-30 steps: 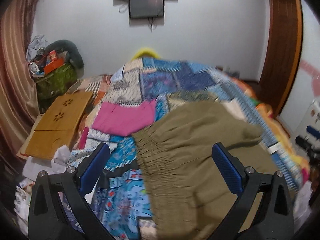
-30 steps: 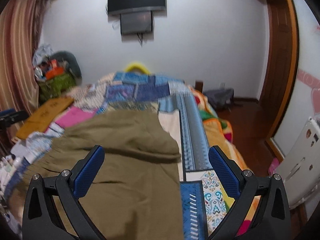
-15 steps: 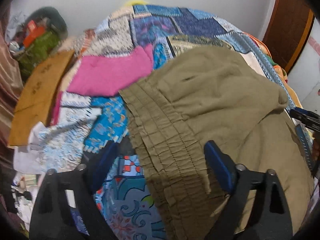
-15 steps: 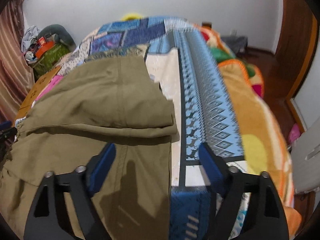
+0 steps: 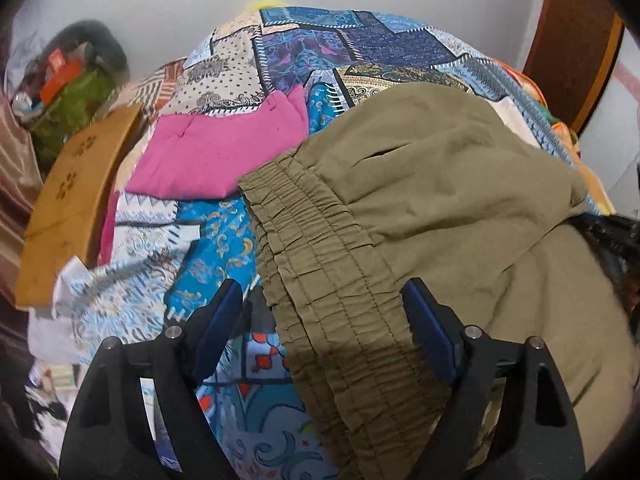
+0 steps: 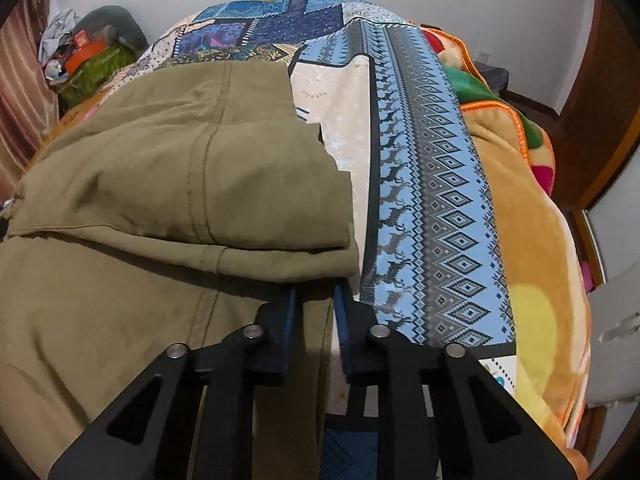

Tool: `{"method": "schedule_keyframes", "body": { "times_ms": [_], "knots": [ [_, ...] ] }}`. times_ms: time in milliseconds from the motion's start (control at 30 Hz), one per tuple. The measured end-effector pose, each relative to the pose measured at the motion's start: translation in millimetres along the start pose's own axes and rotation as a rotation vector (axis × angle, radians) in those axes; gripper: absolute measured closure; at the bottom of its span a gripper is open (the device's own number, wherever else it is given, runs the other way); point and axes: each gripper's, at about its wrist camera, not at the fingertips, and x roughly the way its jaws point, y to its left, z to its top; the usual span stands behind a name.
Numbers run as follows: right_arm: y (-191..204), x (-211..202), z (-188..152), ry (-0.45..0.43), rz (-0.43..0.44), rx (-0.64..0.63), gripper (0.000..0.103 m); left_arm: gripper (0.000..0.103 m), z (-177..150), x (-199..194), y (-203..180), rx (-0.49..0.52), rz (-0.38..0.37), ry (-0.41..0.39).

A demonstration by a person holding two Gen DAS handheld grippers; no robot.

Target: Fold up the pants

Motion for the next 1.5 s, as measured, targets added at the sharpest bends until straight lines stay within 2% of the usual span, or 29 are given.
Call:
{"method": "schedule_keyframes", "body": {
  "times_ms": [200, 300, 433, 533, 667, 700, 767, 833, 900, 967, 1000, 1067, 1133, 1200, 1400, 1500],
  "knots": [
    [-7, -15, 7, 0.022, 0.037, -0.022, 0.086, 0.019, 8, -12, 3, 0.006, -0.004, -0.004],
    [-12, -31, 14, -0.035, 0.054, 0.0, 0.077, 0.019, 15, -17, 6, -0.007, -0.008, -0.022],
    [-17, -46, 27, -0.103, 0.067, 0.019, 0.06, 0.019, 26, -10, 14, -0.06, -0.052, -0.007],
    [-18, -36, 42, -0.094, 0.062, 0.007, 0.06, 0.019, 27, 7, 14, -0.07, -0.067, 0.044],
    [-13, -5, 50, -0.016, 0.108, 0.005, 0.06, 0.019, 22, 33, 15, -0.115, -0.174, 0.128],
    [-12, 0, 51, 0.003, 0.12, 0.008, 0.063, 0.019, 22, 36, 18, -0.136, -0.205, 0.134],
    [-10, 8, 49, 0.009, 0.116, 0.022, 0.071, 0.022, 25, 37, 18, -0.131, -0.21, 0.131],
    [-8, 7, 47, -0.016, 0.104, 0.006, 0.085, 0.035, 27, 34, 14, -0.099, -0.19, 0.109],
    [-4, 2, 48, -0.034, 0.104, -0.023, 0.09, 0.044, 29, 28, 7, -0.049, -0.137, 0.077],
    [3, 0, 50, -0.045, 0.081, -0.074, 0.092, 0.058, 32, 25, 1, -0.007, -0.092, 0.052],
    [6, -2, 50, -0.056, 0.055, -0.112, 0.092, 0.061, 33, 24, -3, 0.019, -0.061, 0.04],
    [11, -6, 53, -0.09, 0.005, -0.164, 0.093, 0.061, 34, 19, -12, 0.072, 0.039, -0.006],
    [14, -12, 58, -0.128, -0.031, -0.187, 0.093, 0.061, 32, 18, -15, 0.105, 0.094, -0.035],
    [16, -13, 62, -0.156, -0.06, -0.206, 0.093, 0.061, 32, 21, -12, 0.104, 0.103, -0.033],
    [25, 23, 59, -0.099, -0.145, -0.285, 0.094, 0.058, 31, 34, -7, 0.086, 0.089, -0.018],
    [23, 22, 64, -0.086, -0.148, -0.26, 0.094, 0.058, 34, 30, -7, 0.082, 0.067, -0.021]
  ]
}}
